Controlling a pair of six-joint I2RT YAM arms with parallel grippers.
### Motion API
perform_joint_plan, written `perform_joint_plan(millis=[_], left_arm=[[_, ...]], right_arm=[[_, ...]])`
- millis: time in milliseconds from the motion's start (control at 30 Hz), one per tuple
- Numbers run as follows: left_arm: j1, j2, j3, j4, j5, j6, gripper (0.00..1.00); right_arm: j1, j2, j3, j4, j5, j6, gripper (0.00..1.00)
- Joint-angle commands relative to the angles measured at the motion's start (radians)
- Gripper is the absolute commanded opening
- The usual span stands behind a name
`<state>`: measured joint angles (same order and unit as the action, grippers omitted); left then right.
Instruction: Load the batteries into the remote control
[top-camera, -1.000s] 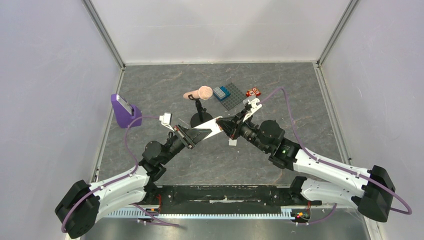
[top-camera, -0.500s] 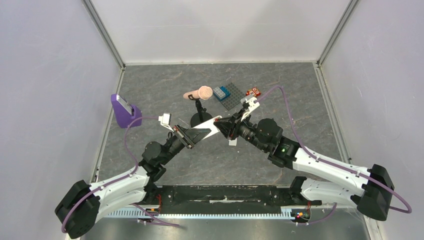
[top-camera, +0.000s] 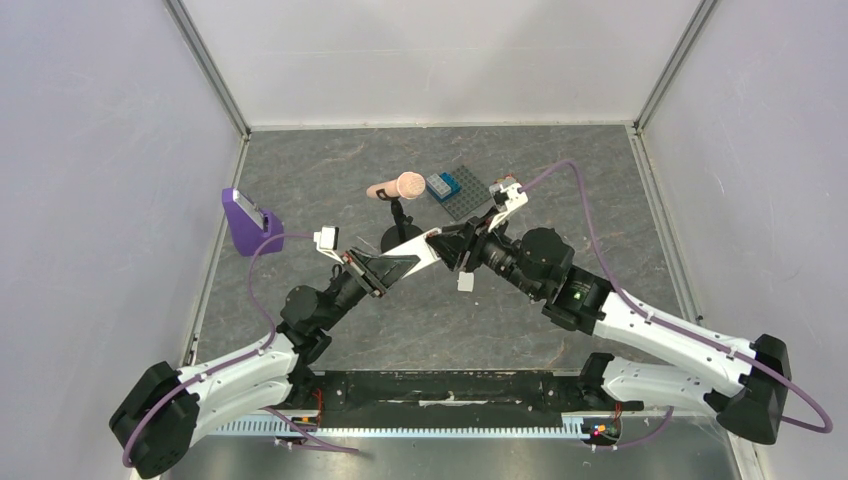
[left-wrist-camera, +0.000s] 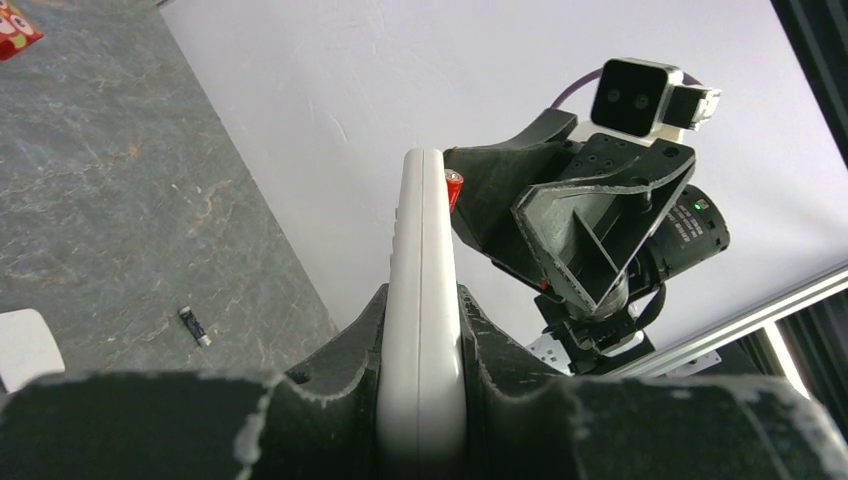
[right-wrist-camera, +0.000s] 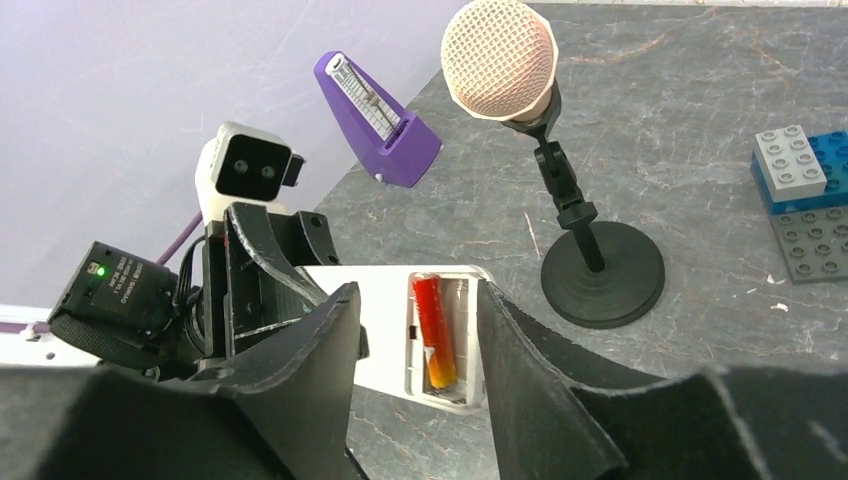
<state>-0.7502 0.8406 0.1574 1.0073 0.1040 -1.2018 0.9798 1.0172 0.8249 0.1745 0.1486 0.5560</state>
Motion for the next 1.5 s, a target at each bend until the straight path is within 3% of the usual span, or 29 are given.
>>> perform_joint_plan(millis=[0, 233, 400, 967, 1467], left_arm=[[-0.001, -0.012, 0.001, 0.128, -0.013, -0.032, 0.02], [-0.001, -0.013, 0.012, 0.166, -0.004, -0.005, 0.02], [-0.001, -0.004, 0.029, 0.173, 0.012, 0.018, 0.02], [-0.001, 0.018, 0.033, 0.245, 0.056, 0.036, 0.02], [-0.003, 0.025, 0.031, 0.271, 0.055, 0.026, 0.02]], right_arm=[[0.0, -0.04, 0.055, -0.048, 0.057, 0.036, 0.52], [0.0, -0.096, 0.081, -0.204, 0.224, 0.221, 0.89], [0.0, -0.106, 0.021, -0.099, 0.137, 0.356, 0.98], [-0.001, -0.013, 0.018, -0.024, 0.081, 0.616, 0.98], [-0.001, -0.001, -0.026, -0.002, 0.065, 0.656, 0.64]])
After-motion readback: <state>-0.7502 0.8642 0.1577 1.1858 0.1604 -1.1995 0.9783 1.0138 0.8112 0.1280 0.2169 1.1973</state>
